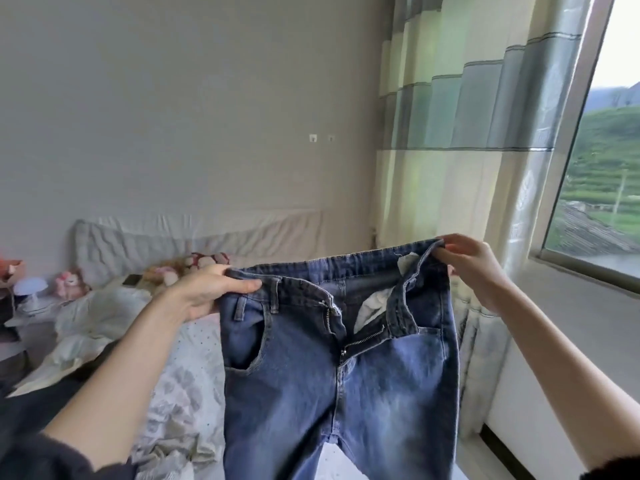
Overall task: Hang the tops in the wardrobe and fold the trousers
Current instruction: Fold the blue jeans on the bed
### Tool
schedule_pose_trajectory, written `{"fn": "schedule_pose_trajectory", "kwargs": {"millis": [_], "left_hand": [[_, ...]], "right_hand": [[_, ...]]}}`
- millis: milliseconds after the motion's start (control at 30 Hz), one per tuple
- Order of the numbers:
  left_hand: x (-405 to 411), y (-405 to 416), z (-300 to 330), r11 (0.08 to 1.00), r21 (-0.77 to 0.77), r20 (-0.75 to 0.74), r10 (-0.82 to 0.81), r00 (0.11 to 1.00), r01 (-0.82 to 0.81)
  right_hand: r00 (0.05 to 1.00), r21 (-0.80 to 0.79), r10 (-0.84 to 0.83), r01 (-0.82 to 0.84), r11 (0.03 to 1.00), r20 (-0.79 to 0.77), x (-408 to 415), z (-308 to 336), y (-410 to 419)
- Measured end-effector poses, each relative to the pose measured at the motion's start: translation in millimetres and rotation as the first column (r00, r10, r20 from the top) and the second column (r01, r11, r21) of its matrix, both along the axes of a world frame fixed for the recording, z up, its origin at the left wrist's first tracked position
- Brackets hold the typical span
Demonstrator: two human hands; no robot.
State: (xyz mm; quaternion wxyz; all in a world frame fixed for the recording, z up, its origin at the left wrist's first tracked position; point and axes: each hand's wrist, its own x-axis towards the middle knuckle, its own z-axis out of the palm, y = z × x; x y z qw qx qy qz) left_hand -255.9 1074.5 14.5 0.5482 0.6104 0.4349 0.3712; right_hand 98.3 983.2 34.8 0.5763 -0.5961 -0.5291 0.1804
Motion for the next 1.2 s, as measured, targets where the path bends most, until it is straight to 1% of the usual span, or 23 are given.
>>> {"fn": "schedule_pose_trajectory", "kwargs": {"millis": [133,233,300,367,400,467,500,533,567,600,633,667,700,733,767,800,833,900,967,1000,1133,1200], "left_hand": [[-15.0,38.6,-37.5,0.995,-0.091,-0.118,-0.056,0.991,0.046],[-20.3,64.4,-72.2,0.986,-0.165,-0.210,-0.038,0.977,0.003],[-18.5,90.3,-104.1,0.987,-0.156,-0.297,-0.016,0.955,-0.032],[-14.5,112.5,-130.1,0.993,-0.094,-0.387,0.036,0.922,-0.079],[-9.7,129.1,-144.6,0.991,-0.086,-0.420,0.055,0.906,-0.100],[1.7,168.9,-160.7,0.988,-0.024,-0.461,0.123,0.879,-0.151],[7.9,195.3,-170.5,0.979,0.025,-0.472,0.190,0.861,-0.203],[16.7,227.0,-178.6,0.960,0.088,-0.481,0.275,0.832,-0.266],[18.8,241.7,-177.2,0.922,0.162,-0.483,0.385,0.786,-0.352],[28.3,277.9,-189.1,0.873,0.231,-0.494,0.485,0.722,-0.429],[34.7,298.8,-196.4,0.826,0.289,-0.481,0.562,0.673,-0.483],[41.5,318.4,-204.0,0.810,0.325,-0.478,0.587,0.654,-0.489],[49.0,342.2,-228.3,0.817,0.330,-0.495,0.576,0.650,-0.473],[54.3,349.5,-240.7,0.831,0.333,-0.524,0.556,0.645,-0.446],[57.5,353.7,-268.8,0.863,0.306,-0.563,0.504,0.655,-0.402],[58.9,354.1,-283.5,0.884,0.291,-0.587,0.467,0.662,-0.365],[59.9,348.9,-321.1,0.914,0.222,-0.631,0.400,0.664,-0.340],[57.0,335.5,-363.8,0.944,0.136,-0.678,0.309,0.667,-0.300],[53.8,320.3,-401.9,0.964,0.057,-0.737,0.216,0.640,-0.259],[52.4,312.4,-414.7,0.973,0.031,-0.758,0.173,0.628,-0.229],[47.3,267.8,-450.2,0.986,-0.042,-0.798,0.062,0.600,-0.159],[46.3,242.1,-463.4,0.989,-0.077,-0.789,0.015,0.615,-0.123]], "right_hand": [[0.996,-0.134,0.055,-0.065,0.989,-0.077,-11.0,-41.5,39.8],[0.994,-0.267,0.096,-0.108,0.958,-0.057,-8.8,-81.7,72.1],[0.991,-0.368,0.132,-0.136,0.920,-0.037,-5.0,-119.4,106.3],[0.990,-0.431,0.137,-0.140,0.891,-0.039,-1.3,-151.1,137.0],[0.988,-0.459,0.142,-0.153,0.875,-0.060,0.6,-169.6,160.6],[0.990,-0.477,0.125,-0.139,0.868,-0.062,3.4,-192.8,211.0],[0.993,-0.464,0.104,-0.118,0.878,-0.055,6.0,-205.2,242.2],[0.996,-0.439,0.065,-0.087,0.894,-0.064,7.6,-216.4,279.4],[0.996,-0.403,0.007,-0.044,0.914,-0.094,6.6,-215.7,295.9],[0.992,-0.383,-0.045,-0.004,0.924,-0.120,6.0,-227.6,336.2],[0.984,-0.352,-0.088,0.028,0.936,-0.155,4.2,-233.7,360.0],[0.980,-0.330,-0.093,0.030,0.943,-0.174,0.9,-239.2,381.3],[0.980,-0.333,-0.082,0.018,0.943,-0.181,-2.5,-262.9,406.9],[0.984,-0.340,-0.066,0.006,0.941,-0.166,-6.9,-275.4,417.4],[0.988,-0.371,-0.029,-0.029,0.928,-0.149,-13.7,-302.8,422.4],[0.988,-0.388,0.007,-0.068,0.919,-0.155,-19.4,-317.4,422.7],[0.986,-0.459,0.048,-0.118,0.881,-0.162,-27.0,-357.0,418.6],[0.982,-0.533,0.099,-0.171,0.829,-0.160,-36.3,-403.7,404.4],[0.987,-0.610,0.133,-0.160,0.776,-0.090,-43.5,-445.5,389.8],[0.986,-0.645,0.161,-0.152,0.749,-0.046,-46.5,-458.9,381.6],[0.965,-0.742,0.261,-0.155,0.652,0.028,-67.3,-492.9,336.1],[0.946,-0.776,0.323,-0.185,0.602,0.025,-81.9,-500.8,308.3]]}}
